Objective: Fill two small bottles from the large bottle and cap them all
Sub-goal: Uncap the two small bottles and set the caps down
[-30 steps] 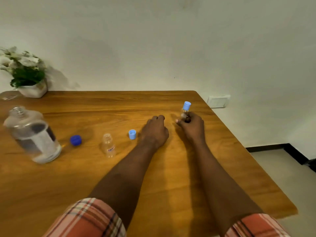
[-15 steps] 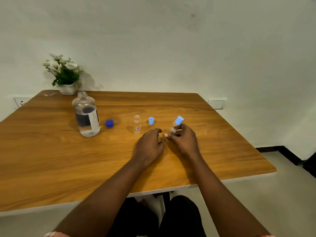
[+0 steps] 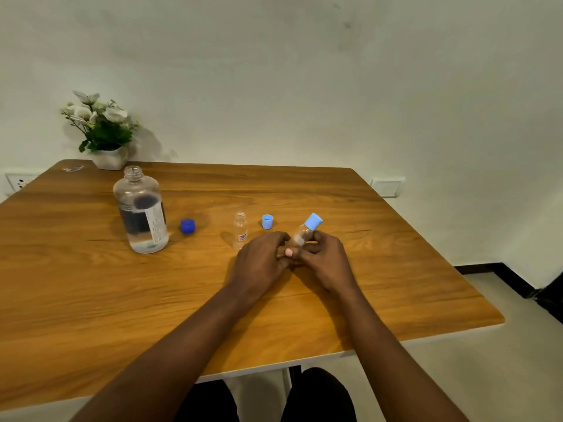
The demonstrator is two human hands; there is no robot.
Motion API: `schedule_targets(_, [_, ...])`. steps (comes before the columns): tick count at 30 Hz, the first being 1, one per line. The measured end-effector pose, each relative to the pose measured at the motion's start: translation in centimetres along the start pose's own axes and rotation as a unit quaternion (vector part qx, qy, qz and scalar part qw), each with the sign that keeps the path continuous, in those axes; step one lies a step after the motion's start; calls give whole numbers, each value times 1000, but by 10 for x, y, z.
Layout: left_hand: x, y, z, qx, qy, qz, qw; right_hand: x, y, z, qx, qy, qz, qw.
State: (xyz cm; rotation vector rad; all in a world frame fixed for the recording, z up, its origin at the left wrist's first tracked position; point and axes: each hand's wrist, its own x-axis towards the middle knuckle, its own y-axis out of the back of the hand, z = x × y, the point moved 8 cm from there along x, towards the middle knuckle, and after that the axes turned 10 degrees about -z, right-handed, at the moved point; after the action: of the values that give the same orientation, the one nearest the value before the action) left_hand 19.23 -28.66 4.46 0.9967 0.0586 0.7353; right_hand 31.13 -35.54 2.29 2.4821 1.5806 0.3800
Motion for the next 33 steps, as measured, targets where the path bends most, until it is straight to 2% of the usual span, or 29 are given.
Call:
schedule_targets(2, [1, 2, -2, -5, -8, 15, 1000, 0, 5, 0, -10, 4, 13, 1000])
schedule_targets(5, [-4, 7, -7, -23, -6, 41, 999, -5, 22, -3, 33, 31, 90, 995])
schedule_targets(8, [-6, 10, -7, -25, -3, 44, 999, -9, 35, -1, 45, 11, 143, 989])
schedule_targets(14, [-10, 12, -5, -34, 0, 41, 999, -12, 32, -5, 26, 28, 112, 993])
schedule_targets(22, [-9, 6, -6, 42, -1, -14, 999, -12, 29, -10, -44, 42, 68, 996])
schedule_targets(27, [-9, 2, -3, 26, 11, -24, 999, -9, 33, 1, 22, 13, 77, 997])
schedule_targets(30, [-11, -1, 1, 15, 12, -26, 999, -12, 37, 3, 56, -15, 113, 992])
schedule_targets(33, [-12, 1, 1, 12, 20, -27, 999, -16, 42, 8, 25, -47, 133, 990])
